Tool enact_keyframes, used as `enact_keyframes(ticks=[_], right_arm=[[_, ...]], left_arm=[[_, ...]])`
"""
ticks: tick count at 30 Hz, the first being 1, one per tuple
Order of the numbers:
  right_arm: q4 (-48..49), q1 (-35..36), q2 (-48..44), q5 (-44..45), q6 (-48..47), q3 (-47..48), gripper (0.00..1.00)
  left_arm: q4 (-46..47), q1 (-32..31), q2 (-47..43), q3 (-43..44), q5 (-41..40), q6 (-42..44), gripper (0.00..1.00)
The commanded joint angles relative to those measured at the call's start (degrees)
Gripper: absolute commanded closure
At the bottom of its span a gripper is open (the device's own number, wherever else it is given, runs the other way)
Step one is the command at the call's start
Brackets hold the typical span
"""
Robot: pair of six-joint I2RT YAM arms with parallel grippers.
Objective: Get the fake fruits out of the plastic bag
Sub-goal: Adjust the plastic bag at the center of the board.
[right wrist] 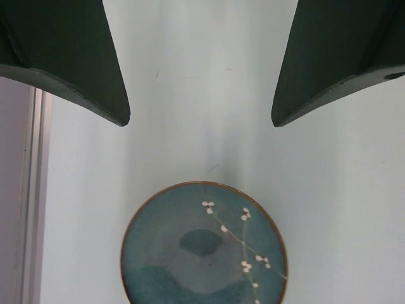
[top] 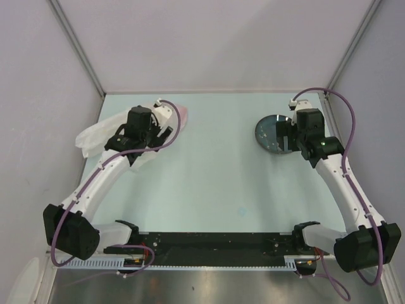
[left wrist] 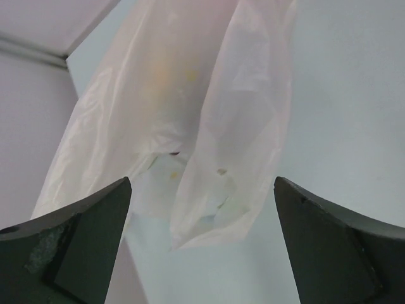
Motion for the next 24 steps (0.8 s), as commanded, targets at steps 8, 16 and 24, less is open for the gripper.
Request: enact_keyframes(ticks=[8,16,24], right_arm=[[2.9,3.0,-2.4,-23.2,-7.5,3.5,0.00],[4.1,13.4,-0.3,-24.4,-7.1,3.5,0.00],[11.8,26.0,10.1,-24.2,-4.5,7.9,0.00]], left_arm=[[-7.1,9.8,-1.0,-1.4,-2.7,2.8,0.00],[-2.8,13.6,-13.3,-9.4,5.4,1.0,0.00],[-5.5,23.4,-10.1,-2.3,9.2,-13.0,0.00]])
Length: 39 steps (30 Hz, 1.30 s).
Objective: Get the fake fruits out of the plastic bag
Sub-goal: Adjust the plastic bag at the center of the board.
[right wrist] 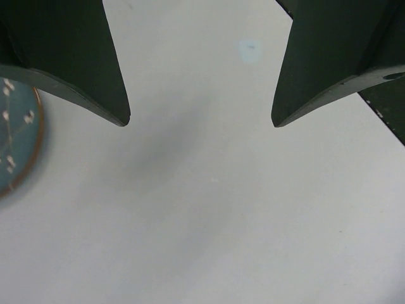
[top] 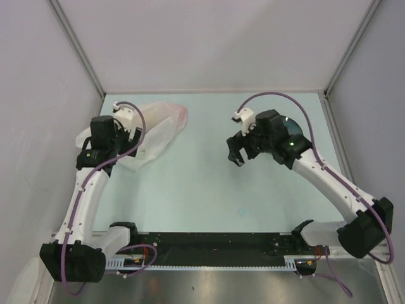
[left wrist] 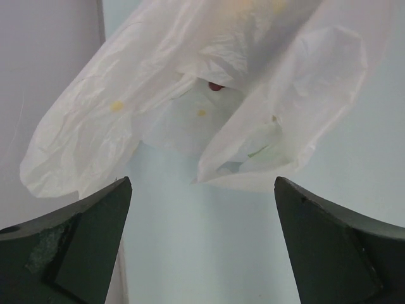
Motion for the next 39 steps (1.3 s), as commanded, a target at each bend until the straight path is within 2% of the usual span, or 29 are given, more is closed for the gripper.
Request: enact_keyframes(ticks=[1,2,5,8,13,15,18,20,23,27,32,33,36,37,39], right_arm=[[7.4,7.5,6.1,1.3,1.3,7.2,0.00],[8.9,10.8,7.2,1.8,1.0,8.5,0.00],[10.9,15.0,12.0,4.3,-0.2,13.0,0.00],[13.2,16.3,14.5,5.8,1.9,15.1,0.00],[15.0,16.6,17.6,4.6,4.5,15.7,0.00],[15.2,16.5,19.0,4.5,5.4,16.3,0.00],[15.0,16.3,21.4,2.9,7.3,17.3,0.00],[15.2,16.4,22.6,2.8,8.8,17.7,0.00],[16.0,16.3,22.6,2.9,9.3,18.1,0.00],[15.1,15.7,22.2,4.2,8.4,18.1,0.00],[13.9,14.9,22.6,4.7,8.5,18.1,0.00],[13.9,14.9,23.0,4.6,8.2,18.1,0.00],[14.1,14.9,23.5,4.4,8.1,18.2,0.00],[14.8,15.1,23.9,4.0,8.0,18.3,0.00],[15.7,16.2,25.7,2.9,5.5,18.9,0.01]], left_arm=[[1.1,5.8,2.9,3.7,-0.4,-11.4,0.01],[0.9,6.8,4.1,4.3,-3.6,-11.8,0.00],[-1.7,9.1,8.7,7.2,-4.2,-10.5,0.00],[-2.8,11.7,11.7,10.4,-6.4,-7.8,0.00],[-7.3,12.5,20.3,15.3,-12.5,-0.8,0.00],[-9.9,13.1,23.5,17.8,-10.4,0.6,0.00],[-2.8,16.4,21.4,16.5,-9.3,0.6,0.00],[6.6,17.6,19.7,12.6,-14.2,3.1,0.00],[11.7,17.8,20.0,10.6,-18.1,7.0,0.00],[10.0,18.3,23.8,12.3,-15.6,10.4,0.00],[7.3,19.1,30.0,14.2,-12.5,8.8,0.01],[6.2,19.2,31.3,14.6,-12.2,7.8,0.03],[-2.1,19.2,35.6,18.8,-6.7,4.5,0.33],[-4.3,19.2,35.5,19.7,-4.9,3.4,0.54],[-7.1,19.1,33.9,20.7,2.4,0.6,0.74]])
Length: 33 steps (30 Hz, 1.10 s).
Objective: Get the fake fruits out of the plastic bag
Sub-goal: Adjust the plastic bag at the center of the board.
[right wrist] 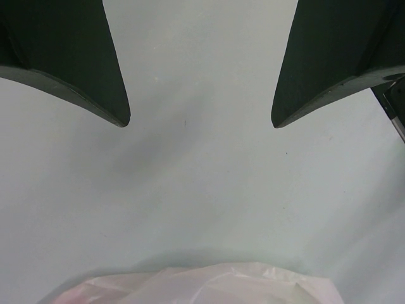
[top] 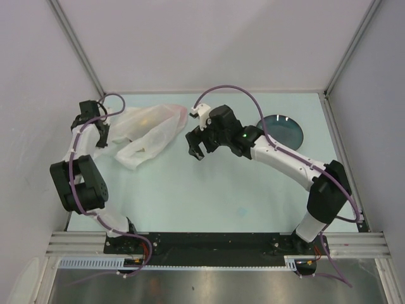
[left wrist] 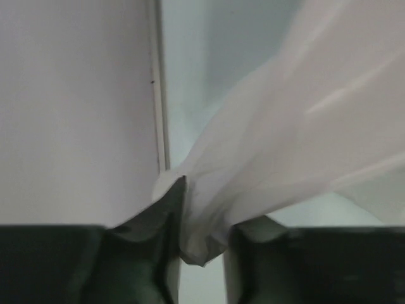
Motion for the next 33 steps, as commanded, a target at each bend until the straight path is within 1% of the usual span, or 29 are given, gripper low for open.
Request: enact_keyframes(ticks=[1,2,3,5,6,7,8,9,12,14,18,20,22,23,28,32,33], right_arm=[[2.5,1.8,3.1,-2.4,-3.8,4.2,0.03],[2.4,2.5,4.2,-2.9,-5.0,5.1,0.04],[3.1,3.9,5.4,-2.7,-5.7,6.7,0.04],[4.9,5.1,7.3,-2.2,-8.5,7.4,0.07],[7.3,6.3,7.8,0.9,-8.8,7.8,0.07],[8.3,6.6,8.6,2.1,-8.3,8.0,0.07],[9.2,6.6,9.0,2.5,-7.9,8.3,0.07],[10.6,6.9,9.3,2.4,-7.5,8.7,0.08],[13.0,7.8,10.7,1.5,-7.2,8.7,0.10],[14.2,9.0,12.3,2.0,-6.3,8.8,0.10],[17.4,11.0,15.7,2.4,-4.2,10.4,0.14],[20.1,12.3,17.9,1.6,-4.8,10.9,0.16],[20.6,13.2,19.7,0.3,-5.6,11.8,0.18],[22.4,13.8,20.5,-0.3,-6.0,12.3,0.18],[25.6,15.7,27.6,-3.4,-10.9,14.6,0.15],[25.9,16.8,33.3,-5.2,-11.6,18.7,0.11],[26.0,17.5,34.4,-4.2,-11.7,20.5,0.10]], left_arm=[[-10.3,0.3,-3.8,5.0,14.1,-5.8,0.96],[-11.3,0.2,-6.0,5.0,16.7,-6.5,1.00],[-13.0,0.2,-7.1,5.7,23.7,-8.1,1.00],[-21.3,0.2,-9.1,6.5,35.3,-9.7,1.00],[-24.0,0.2,-9.7,6.3,50.6,-10.1,1.00],[-26.4,-0.1,-10.0,5.8,55.5,-10.4,1.00],[-28.6,-0.3,-10.7,5.0,58.2,-13.6,1.00],[-28.7,-0.5,-11.2,3.2,60.0,-15.1,1.00],[-27.4,-0.5,-13.6,1.1,61.2,-16.8,1.00],[-25.8,-0.5,-14.9,1.2,59.1,-17.7,1.00],[-28.9,-0.4,-15.5,5.2,57.3,-17.4,1.00],[-29.9,-0.5,-15.1,7.1,53.6,-17.3,1.00],[-30.1,-0.4,-14.3,7.6,50.9,-17.0,1.00],[-30.1,-0.4,-14.0,7.9,50.9,-17.2,1.00],[-31.0,-0.4,-12.4,9.3,50.6,-17.4,1.00],[-33.1,-0.3,-11.1,10.8,49.7,-16.4,1.00],[-33.3,-0.1,-11.0,10.9,50.0,-16.3,1.00]])
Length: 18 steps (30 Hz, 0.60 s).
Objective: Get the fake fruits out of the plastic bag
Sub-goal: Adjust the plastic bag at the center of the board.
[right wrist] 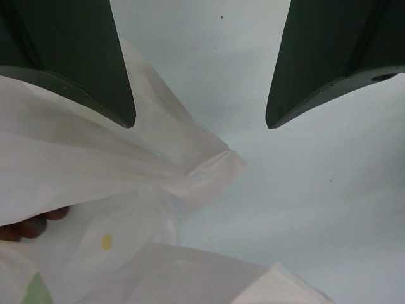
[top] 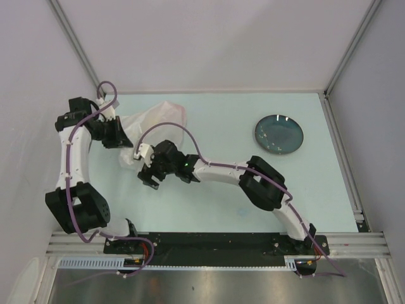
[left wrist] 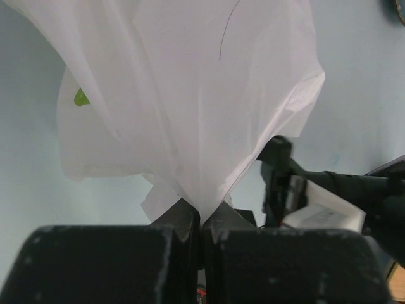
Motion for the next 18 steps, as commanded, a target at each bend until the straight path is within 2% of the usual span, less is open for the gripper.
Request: enact_keyframes(ticks=[1,4,6,8,10,12,14,16,18], right_arm=[[4.0,1.4,4.8,0.0,-2.8,6.5,0.10],[9.9,2.8,6.8,7.4,-4.5,6.6,0.12],[13.2,2.9,7.2,14.5,-4.9,7.1,0.56],[11.6,2.0,4.7,16.5,-5.3,7.5,1.00],[10.7,-1.5,0.1,14.7,-3.8,3.9,1.00],[6.3,-5.5,-6.8,10.1,1.6,3.1,1.00],[0.5,-12.2,-10.5,4.5,5.2,4.3,1.00],[-1.1,-16.5,-15.0,2.2,8.2,5.6,1.00],[-6.8,-21.2,-17.8,0.6,9.0,9.2,1.00]], left_arm=[[-2.4,0.5,0.7,3.1,0.1,0.5,1.00],[-1.7,0.5,0.1,3.0,0.3,-0.1,1.00],[-1.0,0.5,-0.5,2.5,0.4,-0.6,1.00],[-0.8,0.5,-0.7,2.5,0.5,-0.7,1.00],[-0.3,0.4,-0.3,2.8,0.4,-0.5,1.00],[-0.4,0.0,1.3,4.2,0.9,-0.3,1.00],[-1.7,-1.6,2.4,7.6,2.6,1.1,1.00],[-3.9,-3.8,3.2,10.4,2.7,3.9,1.00],[-4.1,-7.8,2.7,13.9,1.4,5.2,1.00]])
